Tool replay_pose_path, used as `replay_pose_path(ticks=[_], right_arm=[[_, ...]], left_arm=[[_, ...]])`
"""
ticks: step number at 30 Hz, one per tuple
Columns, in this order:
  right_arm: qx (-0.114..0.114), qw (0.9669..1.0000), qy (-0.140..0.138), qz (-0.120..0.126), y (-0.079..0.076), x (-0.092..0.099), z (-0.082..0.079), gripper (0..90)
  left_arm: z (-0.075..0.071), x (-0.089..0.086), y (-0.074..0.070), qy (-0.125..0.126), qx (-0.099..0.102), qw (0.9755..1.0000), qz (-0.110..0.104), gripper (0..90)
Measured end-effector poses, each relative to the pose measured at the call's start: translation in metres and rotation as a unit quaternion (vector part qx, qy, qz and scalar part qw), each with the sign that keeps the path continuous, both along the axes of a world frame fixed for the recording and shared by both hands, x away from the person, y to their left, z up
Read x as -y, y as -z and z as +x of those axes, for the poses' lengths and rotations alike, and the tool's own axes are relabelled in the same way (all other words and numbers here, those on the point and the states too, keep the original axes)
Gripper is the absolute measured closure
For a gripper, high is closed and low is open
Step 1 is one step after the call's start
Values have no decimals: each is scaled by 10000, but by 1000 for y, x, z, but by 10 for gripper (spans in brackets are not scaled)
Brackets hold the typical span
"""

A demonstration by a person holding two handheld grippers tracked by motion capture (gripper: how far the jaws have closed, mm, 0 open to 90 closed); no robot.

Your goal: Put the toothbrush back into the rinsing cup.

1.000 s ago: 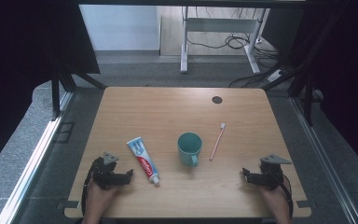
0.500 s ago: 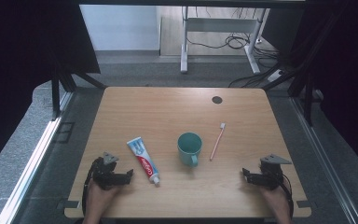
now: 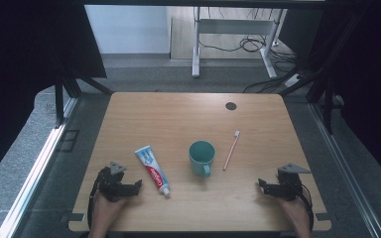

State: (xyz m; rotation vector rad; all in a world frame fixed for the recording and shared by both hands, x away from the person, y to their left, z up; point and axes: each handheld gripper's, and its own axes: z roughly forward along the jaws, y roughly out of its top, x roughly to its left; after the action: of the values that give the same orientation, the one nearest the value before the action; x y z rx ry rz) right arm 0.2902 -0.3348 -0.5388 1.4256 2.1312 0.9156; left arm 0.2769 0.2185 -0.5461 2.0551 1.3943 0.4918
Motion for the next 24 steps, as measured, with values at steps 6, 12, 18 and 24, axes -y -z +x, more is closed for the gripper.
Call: replay_pose_path(ticks=[6,12,18,24], right_arm=[[63,9999,-46,84,-6,0,2,118],[110,9999,-93,70,-14,-3,6,115],[64,9998,-154,83,-19,-8,12,113],[-48,9996,-229,179,-25,-13,18,127]], left_arm=[[0,0,0,-16,1,10000,-2,0],[0,1,0,-24,-1,10000,0,0],[0,1,0,-29,-2,10000,0,0],[0,1,0,-29,-2,10000,1,0]])
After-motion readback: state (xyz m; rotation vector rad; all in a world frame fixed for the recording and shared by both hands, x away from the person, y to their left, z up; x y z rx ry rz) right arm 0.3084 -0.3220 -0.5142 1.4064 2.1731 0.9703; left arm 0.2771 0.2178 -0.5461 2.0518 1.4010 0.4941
